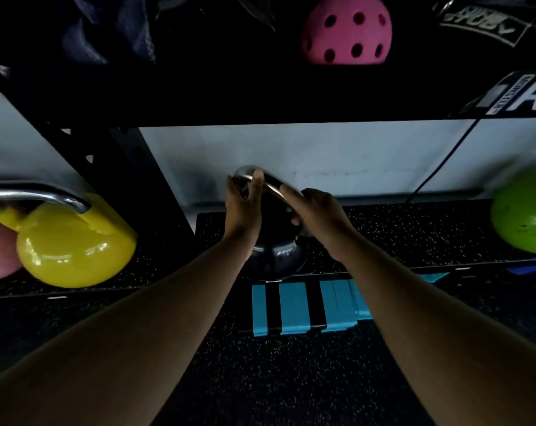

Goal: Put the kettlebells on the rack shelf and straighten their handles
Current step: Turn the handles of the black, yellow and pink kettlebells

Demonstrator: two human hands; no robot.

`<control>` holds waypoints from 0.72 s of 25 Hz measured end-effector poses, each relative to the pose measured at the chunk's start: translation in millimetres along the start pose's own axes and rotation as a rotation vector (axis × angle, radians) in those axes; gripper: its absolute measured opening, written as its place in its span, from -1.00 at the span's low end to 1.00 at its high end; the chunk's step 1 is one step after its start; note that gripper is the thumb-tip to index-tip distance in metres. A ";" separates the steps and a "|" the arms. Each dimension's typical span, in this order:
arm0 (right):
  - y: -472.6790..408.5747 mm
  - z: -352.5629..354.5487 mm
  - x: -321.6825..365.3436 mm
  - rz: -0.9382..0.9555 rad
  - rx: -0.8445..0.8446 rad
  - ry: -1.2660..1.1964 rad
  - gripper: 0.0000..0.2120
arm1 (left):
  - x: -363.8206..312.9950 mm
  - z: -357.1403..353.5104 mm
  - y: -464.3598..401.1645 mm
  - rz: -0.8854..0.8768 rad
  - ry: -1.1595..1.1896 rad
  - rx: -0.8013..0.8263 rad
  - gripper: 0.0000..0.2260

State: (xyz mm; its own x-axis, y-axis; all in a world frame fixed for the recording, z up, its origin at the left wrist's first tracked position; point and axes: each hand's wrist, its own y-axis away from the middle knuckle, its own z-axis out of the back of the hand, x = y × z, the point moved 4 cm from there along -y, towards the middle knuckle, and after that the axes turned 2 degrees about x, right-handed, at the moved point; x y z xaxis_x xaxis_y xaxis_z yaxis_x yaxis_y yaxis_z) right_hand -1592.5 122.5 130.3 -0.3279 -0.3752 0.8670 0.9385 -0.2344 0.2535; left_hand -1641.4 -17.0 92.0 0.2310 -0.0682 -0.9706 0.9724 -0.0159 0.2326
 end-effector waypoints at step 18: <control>5.0 -53.9 5.3 0.101 0.029 -0.553 -0.56 | -22.2 -7.6 -37.2 -0.185 -0.130 0.300 -0.61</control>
State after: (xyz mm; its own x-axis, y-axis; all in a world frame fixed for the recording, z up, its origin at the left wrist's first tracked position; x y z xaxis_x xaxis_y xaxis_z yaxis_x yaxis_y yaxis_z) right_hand -1595.3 71.0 113.0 -0.1383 0.1329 0.9814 0.9674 -0.1941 0.1626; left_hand -1682.5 -7.3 104.5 0.0280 -0.1628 -0.9863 0.9405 -0.3298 0.0812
